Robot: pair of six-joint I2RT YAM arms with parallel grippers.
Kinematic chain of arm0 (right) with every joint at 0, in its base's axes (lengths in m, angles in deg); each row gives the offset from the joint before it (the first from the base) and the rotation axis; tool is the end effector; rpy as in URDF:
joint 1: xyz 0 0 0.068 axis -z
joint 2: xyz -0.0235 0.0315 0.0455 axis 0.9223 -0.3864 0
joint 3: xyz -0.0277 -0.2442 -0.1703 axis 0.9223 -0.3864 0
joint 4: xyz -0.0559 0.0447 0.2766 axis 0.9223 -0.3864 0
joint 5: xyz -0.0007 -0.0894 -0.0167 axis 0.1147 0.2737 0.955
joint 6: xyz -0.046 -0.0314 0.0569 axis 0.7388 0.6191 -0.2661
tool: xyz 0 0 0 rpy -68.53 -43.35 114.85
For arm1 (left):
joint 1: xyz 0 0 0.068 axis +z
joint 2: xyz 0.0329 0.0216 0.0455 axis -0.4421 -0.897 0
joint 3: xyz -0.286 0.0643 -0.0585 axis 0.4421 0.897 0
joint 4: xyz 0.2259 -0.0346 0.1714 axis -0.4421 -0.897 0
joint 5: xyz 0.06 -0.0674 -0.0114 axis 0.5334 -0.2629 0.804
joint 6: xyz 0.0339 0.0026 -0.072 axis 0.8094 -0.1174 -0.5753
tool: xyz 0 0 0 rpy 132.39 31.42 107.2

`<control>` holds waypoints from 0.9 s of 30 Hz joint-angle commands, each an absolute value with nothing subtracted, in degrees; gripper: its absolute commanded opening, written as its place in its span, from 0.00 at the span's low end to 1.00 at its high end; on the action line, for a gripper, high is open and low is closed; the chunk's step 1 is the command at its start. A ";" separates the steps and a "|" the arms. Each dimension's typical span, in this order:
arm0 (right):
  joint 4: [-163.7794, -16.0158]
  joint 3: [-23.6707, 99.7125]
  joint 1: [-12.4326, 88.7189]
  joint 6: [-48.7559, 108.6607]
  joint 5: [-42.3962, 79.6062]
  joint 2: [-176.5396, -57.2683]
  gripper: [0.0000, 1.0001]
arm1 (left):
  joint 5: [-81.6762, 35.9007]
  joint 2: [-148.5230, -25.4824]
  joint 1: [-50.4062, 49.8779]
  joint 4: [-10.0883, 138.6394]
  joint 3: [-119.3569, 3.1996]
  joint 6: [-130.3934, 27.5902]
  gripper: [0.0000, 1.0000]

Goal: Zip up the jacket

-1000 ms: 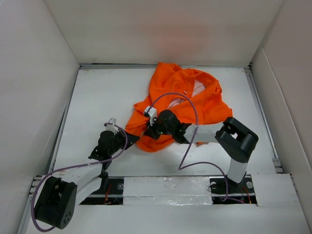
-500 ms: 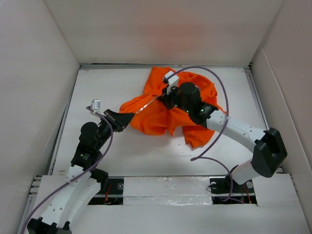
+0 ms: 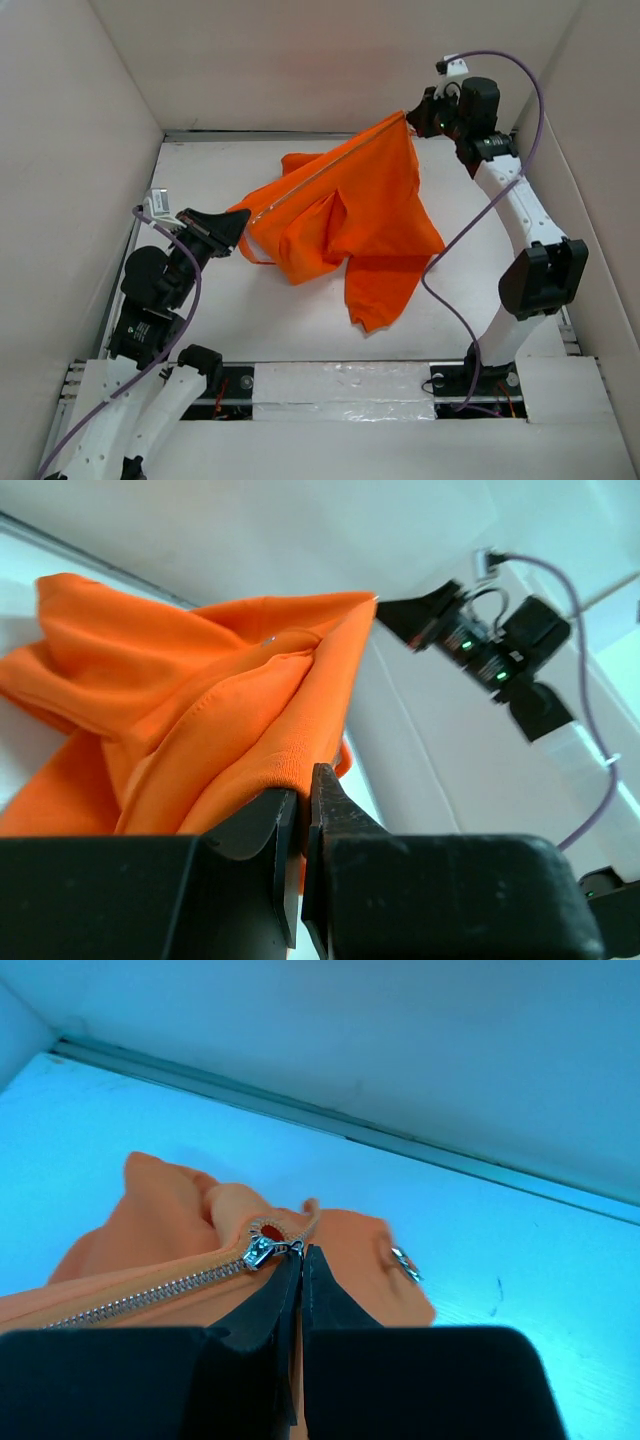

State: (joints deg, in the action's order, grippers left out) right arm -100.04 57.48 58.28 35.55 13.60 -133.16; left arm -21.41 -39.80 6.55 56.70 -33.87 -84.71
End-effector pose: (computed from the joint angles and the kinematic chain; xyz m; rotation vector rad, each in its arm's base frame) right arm 0.4593 0.0878 0.4199 -0.2798 1.7817 0.3254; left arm 0.1251 -0.0533 0.4340 -0.2003 1.3832 -1.0274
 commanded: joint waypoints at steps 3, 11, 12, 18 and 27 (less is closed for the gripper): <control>-101.08 70.13 74.55 36.86 32.49 -140.76 0.00 | -11.99 -34.01 7.78 56.37 -41.72 -79.81 0.00; -90.11 56.89 72.55 30.97 19.66 -134.37 0.00 | -14.27 -38.05 7.78 58.74 -37.95 -80.77 0.00; -89.75 55.56 70.80 30.79 18.96 -133.91 0.00 | -14.36 -39.01 7.78 58.92 -37.59 -80.95 0.00; -95.54 54.51 68.41 31.58 7.80 -134.10 0.83 | -16.19 -40.51 7.78 60.06 -34.34 -81.48 0.46; -101.16 42.13 61.92 34.92 18.61 -111.26 1.00 | -22.53 -42.53 7.78 65.59 -29.60 -83.41 0.90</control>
State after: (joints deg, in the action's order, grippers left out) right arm -101.99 43.88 62.89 33.13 15.50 -119.90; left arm -18.92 -42.62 7.60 59.39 -30.73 -82.85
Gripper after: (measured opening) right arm 0.996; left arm 0.866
